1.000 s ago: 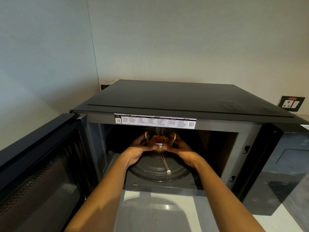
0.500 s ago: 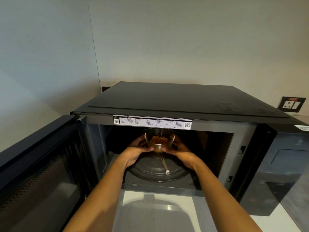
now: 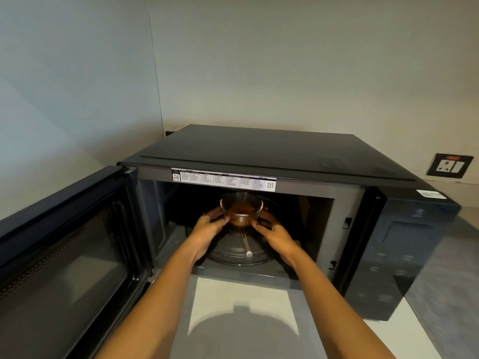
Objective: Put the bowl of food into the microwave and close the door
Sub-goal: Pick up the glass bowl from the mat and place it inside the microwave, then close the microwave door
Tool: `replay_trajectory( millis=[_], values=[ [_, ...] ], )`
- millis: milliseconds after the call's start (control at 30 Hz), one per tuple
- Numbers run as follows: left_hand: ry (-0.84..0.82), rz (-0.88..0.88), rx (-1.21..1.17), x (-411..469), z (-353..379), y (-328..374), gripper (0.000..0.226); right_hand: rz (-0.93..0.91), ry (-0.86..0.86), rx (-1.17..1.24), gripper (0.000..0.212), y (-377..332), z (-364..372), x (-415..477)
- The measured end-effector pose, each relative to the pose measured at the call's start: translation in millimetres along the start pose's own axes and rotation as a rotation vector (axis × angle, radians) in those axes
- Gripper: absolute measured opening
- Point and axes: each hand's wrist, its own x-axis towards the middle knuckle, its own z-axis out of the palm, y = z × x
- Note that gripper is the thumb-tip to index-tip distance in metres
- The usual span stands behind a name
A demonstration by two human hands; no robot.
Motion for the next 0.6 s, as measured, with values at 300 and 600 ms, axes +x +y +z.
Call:
replay_trajectory(
  millis=[300, 600],
  values=[
    [0.069, 0.059, 0.033, -56, 13, 30, 0.044, -0.122, 0.089, -0.153, 0.042, 1, 4, -64],
    [0.62, 0.464, 0.758, -157, -10, 86, 0.031, -0.248, 0.303, -0.475, 0.032, 15, -2, -161]
  ],
)
